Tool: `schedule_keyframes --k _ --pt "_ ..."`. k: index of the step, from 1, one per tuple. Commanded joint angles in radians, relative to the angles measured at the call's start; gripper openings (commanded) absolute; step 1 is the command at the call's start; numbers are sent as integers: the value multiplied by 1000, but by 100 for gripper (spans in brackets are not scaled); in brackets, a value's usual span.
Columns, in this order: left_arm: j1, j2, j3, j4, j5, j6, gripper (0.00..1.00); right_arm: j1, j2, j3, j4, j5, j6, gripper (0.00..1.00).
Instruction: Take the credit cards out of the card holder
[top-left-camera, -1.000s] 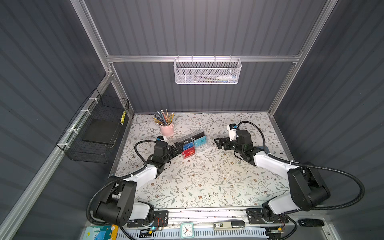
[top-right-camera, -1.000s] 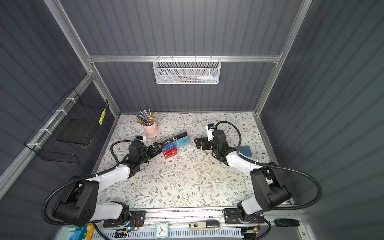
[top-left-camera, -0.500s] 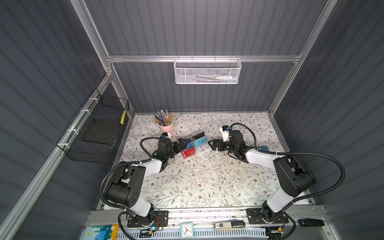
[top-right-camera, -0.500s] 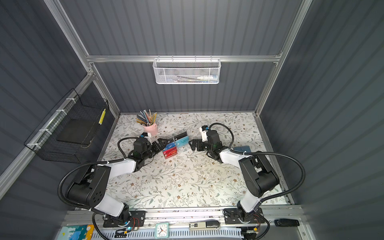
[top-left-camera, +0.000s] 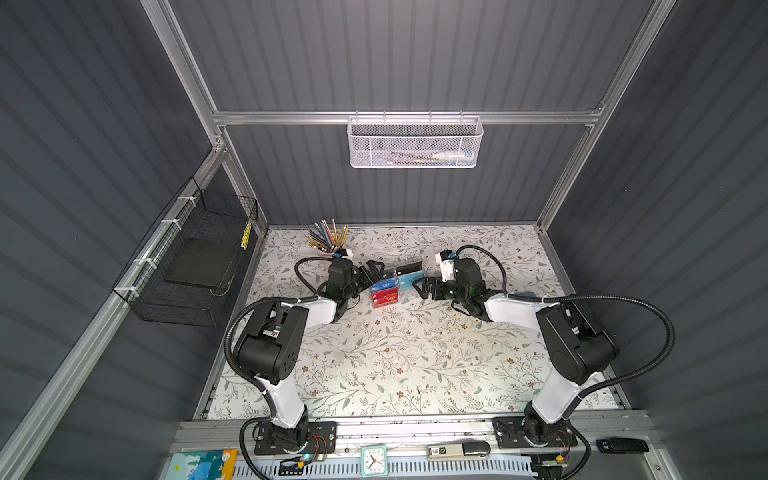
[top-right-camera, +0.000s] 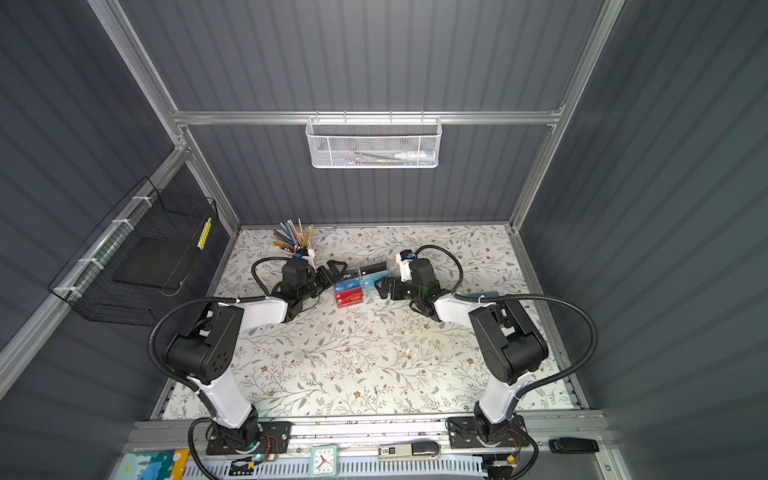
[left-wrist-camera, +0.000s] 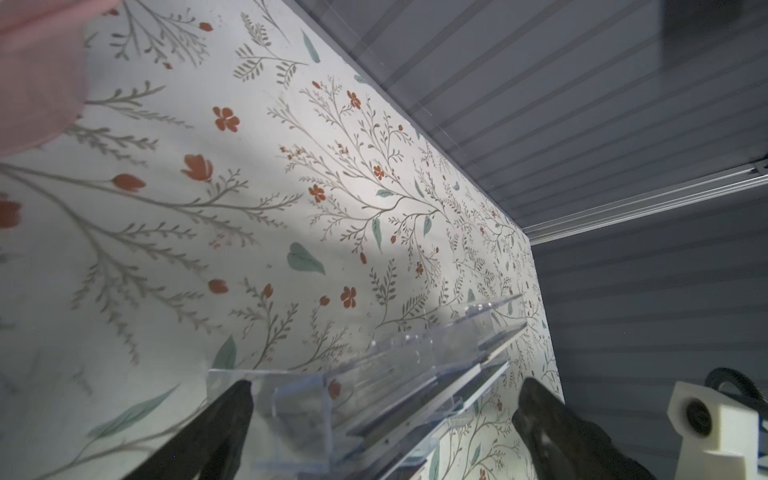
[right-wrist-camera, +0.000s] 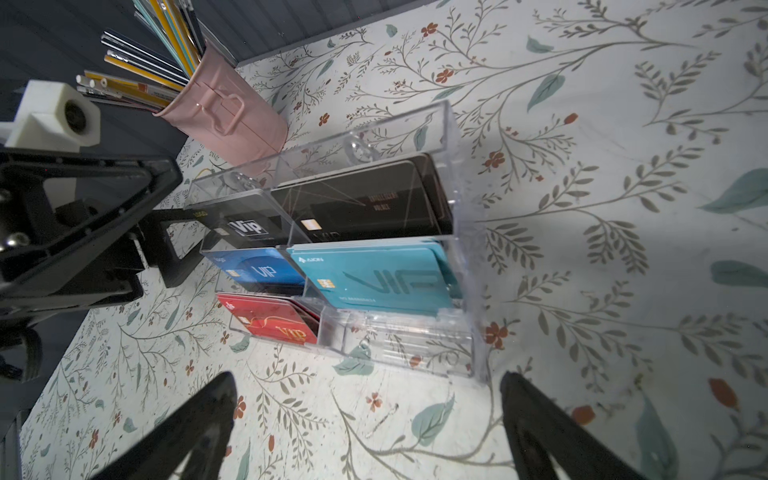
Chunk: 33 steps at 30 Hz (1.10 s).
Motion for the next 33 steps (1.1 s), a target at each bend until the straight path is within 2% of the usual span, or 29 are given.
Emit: schedule_keyframes --k 1,12,17,21,33 --pt "-10 47 82 -15 24 16 100 3 15 33 -8 -5 -6 99" --pt "-36 131 240 -114 45 75 100 -20 9 29 -81 97 -4 99" --pt "-35 84 263 -258 -22 168 100 -32 1 20 -109 107 -18 99" --pt "-36 47 250 -342 -87 227 100 -43 18 15 -101 97 -18 99" --pt "-72 -66 132 -400 -190 305 100 -41 97 59 -58 12 21 99"
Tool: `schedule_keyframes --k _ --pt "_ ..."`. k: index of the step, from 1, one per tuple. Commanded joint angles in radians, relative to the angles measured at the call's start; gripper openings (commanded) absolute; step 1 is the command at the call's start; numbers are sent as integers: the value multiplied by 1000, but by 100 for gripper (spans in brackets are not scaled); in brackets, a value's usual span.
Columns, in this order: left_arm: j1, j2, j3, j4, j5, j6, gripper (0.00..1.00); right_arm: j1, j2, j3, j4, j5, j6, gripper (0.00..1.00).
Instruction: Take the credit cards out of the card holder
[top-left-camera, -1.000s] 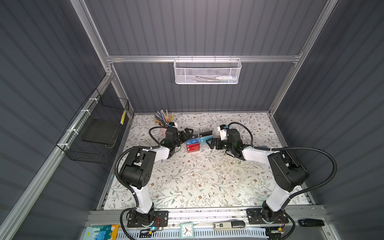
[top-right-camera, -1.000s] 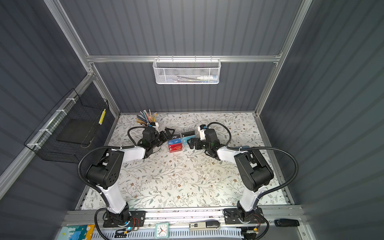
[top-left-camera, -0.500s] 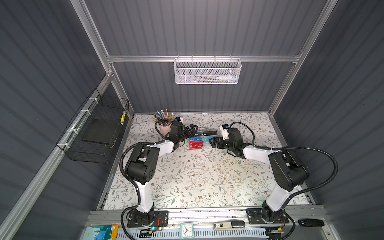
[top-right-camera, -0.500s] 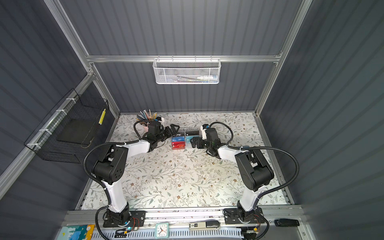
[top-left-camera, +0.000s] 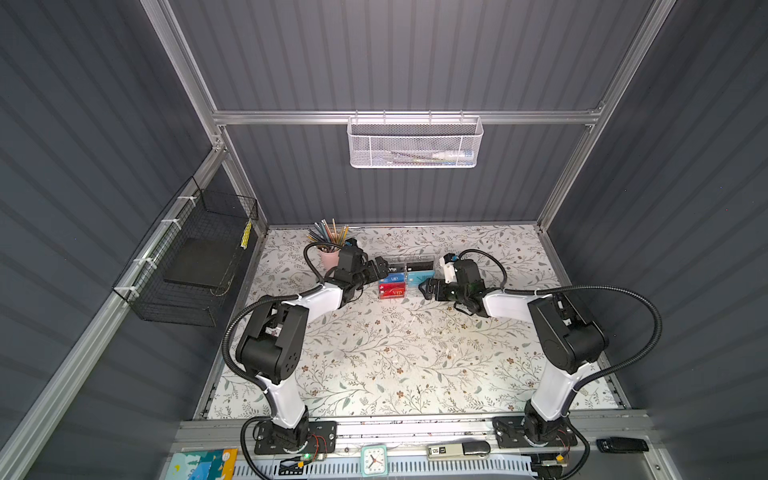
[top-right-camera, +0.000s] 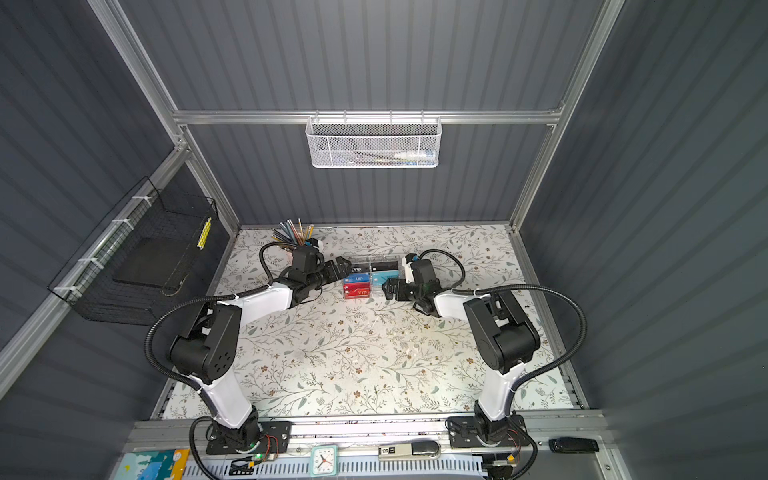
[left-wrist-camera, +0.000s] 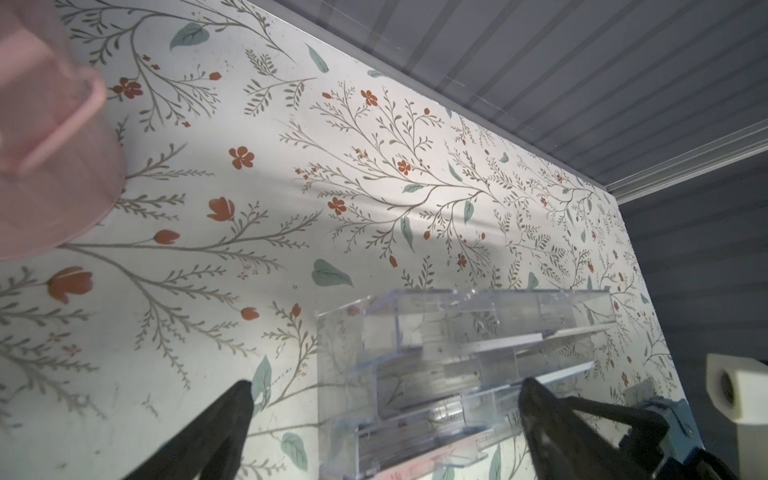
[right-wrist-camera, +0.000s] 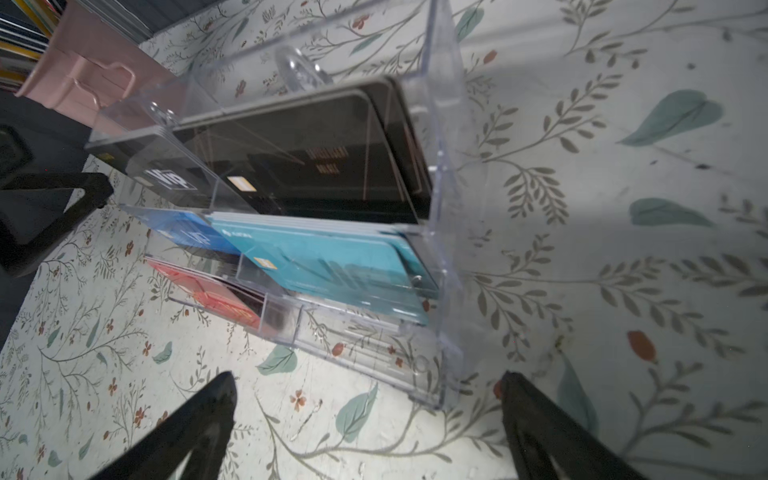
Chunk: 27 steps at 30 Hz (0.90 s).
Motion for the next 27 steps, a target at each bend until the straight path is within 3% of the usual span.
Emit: schedule_keyframes --k 1,27 --pt "-28 -51 -26 -60 -61 66 100 0 16 32 26 -41 24 99" --pt "-84 -217 -144 -131 -274 155 100 70 27 60 17 -63 55 99"
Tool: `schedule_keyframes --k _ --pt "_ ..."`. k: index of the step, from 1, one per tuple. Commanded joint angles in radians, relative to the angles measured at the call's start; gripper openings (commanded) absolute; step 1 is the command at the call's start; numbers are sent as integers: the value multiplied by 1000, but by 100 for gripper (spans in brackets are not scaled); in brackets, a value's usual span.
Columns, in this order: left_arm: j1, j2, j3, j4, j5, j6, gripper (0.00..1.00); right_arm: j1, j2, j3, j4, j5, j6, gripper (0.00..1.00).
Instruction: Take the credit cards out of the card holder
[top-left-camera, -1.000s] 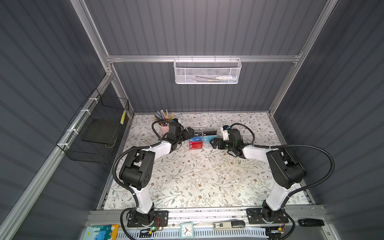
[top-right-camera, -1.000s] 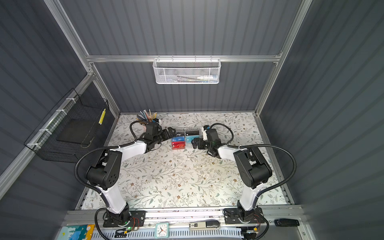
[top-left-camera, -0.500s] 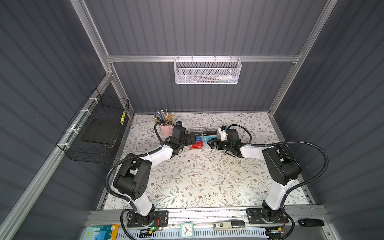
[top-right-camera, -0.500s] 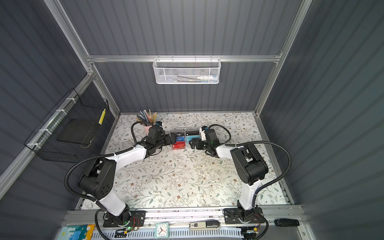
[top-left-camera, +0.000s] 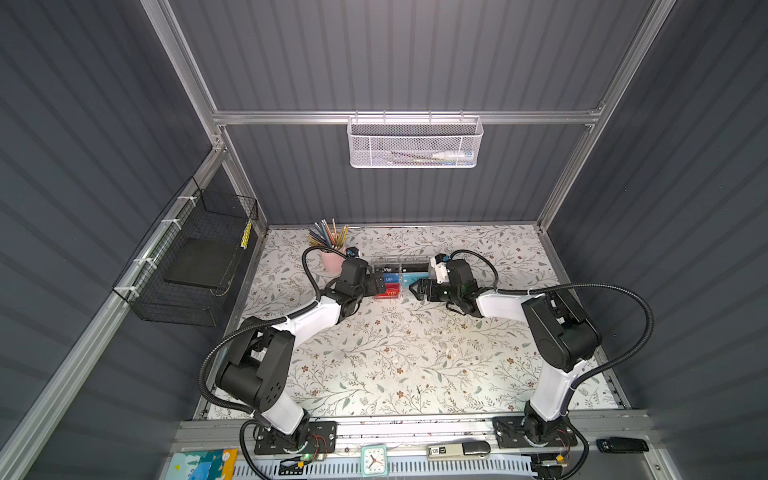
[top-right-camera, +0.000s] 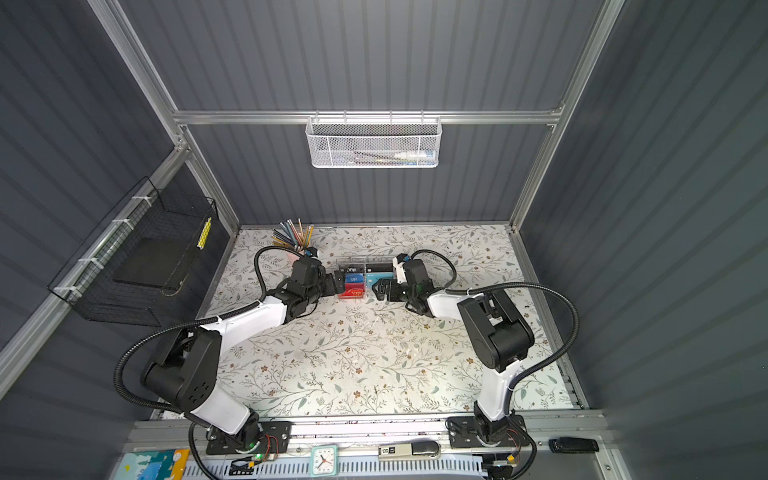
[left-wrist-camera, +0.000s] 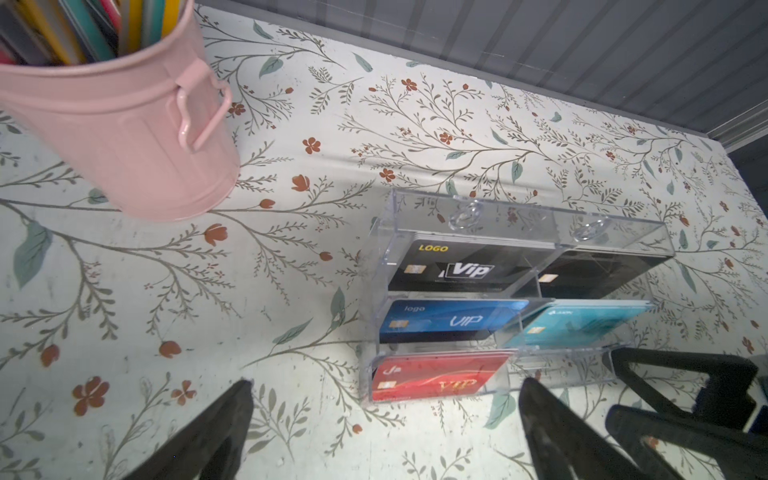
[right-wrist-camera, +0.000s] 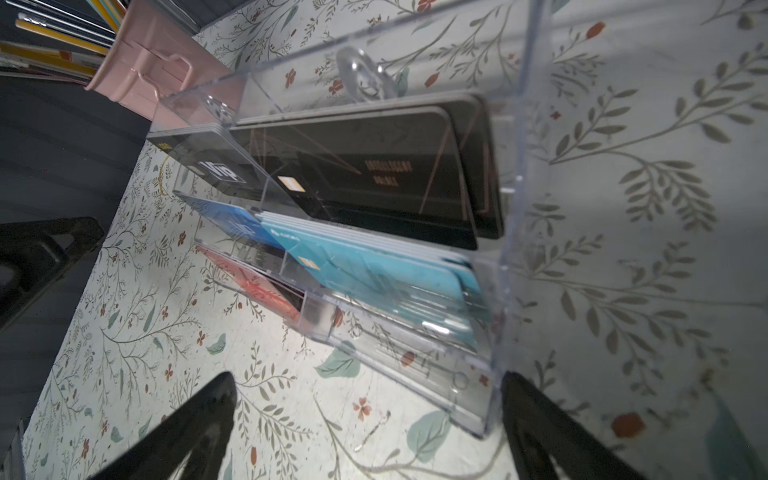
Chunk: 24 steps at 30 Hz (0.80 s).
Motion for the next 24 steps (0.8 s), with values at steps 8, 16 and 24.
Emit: schedule_keyframes --k 8,16,24 --pt "-4 -76 -28 -64 -60 37 100 12 -63 15 -80 57 -30 99" --pt "-4 -137 -47 -97 -123 41 100 9 -172 -19 -197 193 -71 99" --pt "-26 -168 -28 -117 -151 56 100 -25 -353 -87 -325 366 -80 99"
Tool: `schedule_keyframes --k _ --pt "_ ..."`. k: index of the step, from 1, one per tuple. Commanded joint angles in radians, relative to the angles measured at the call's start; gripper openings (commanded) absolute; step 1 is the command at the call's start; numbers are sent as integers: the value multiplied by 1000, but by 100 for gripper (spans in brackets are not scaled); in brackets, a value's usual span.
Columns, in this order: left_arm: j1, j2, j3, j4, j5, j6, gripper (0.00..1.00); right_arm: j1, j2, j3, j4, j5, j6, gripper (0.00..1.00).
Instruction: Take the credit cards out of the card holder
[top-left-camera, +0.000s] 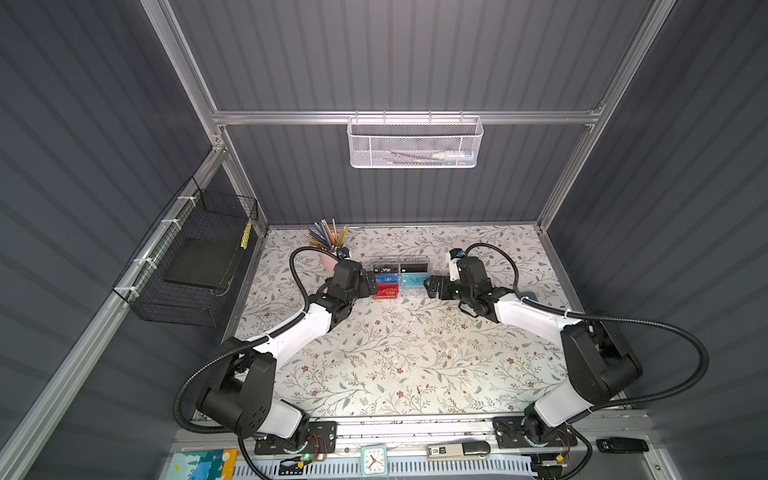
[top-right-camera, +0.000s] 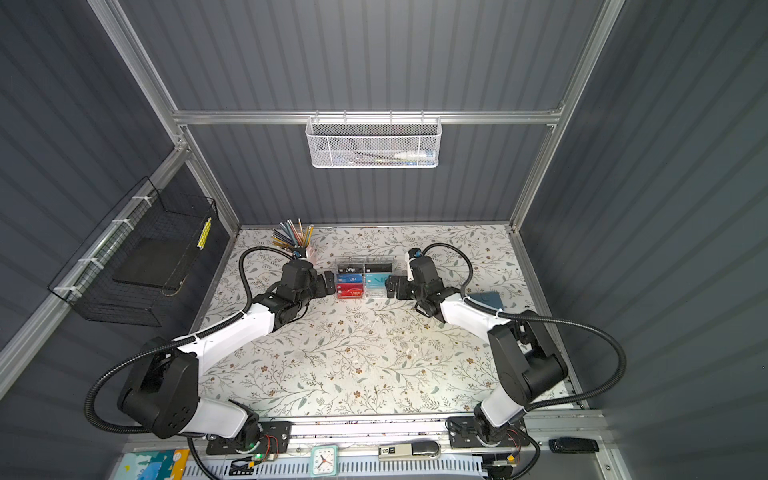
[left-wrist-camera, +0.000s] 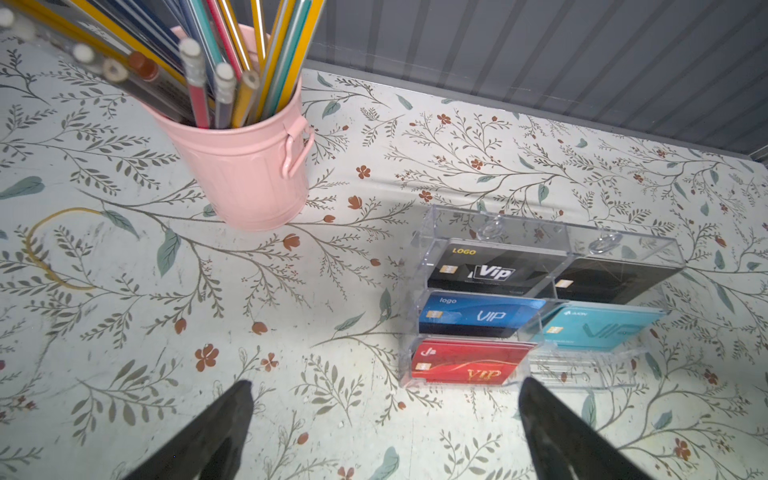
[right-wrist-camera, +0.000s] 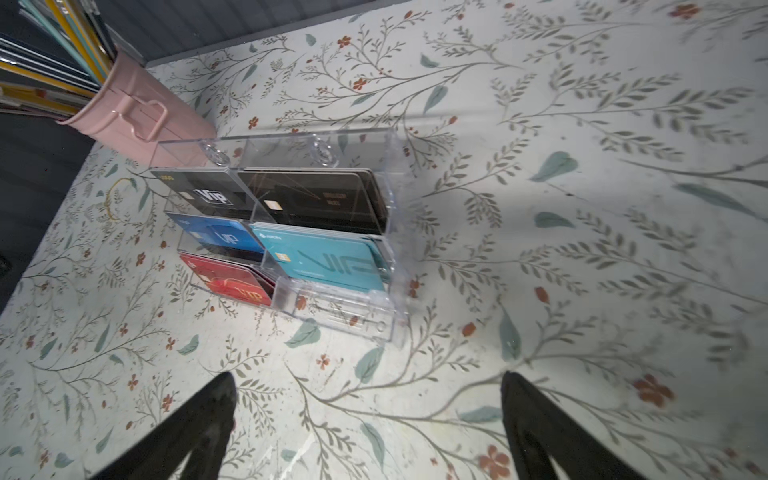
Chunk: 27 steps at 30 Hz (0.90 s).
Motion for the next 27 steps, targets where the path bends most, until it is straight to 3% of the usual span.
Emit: schedule_keyframes --k 1,10,14,27 --pt "-29 -30 19 -36 -44 34 100 -33 -84 -28 -102 122 -13 99" --pt "-198 27 137 -10 -184 189 100 -191 -323 -147 -206 328 63 99" --pt "-282 130 210 87 -206 315 100 -247 -385 -167 -235 343 42 99" --pt "-519 553 547 260 -219 626 100 -505 -278 -161 -268 285 100 99"
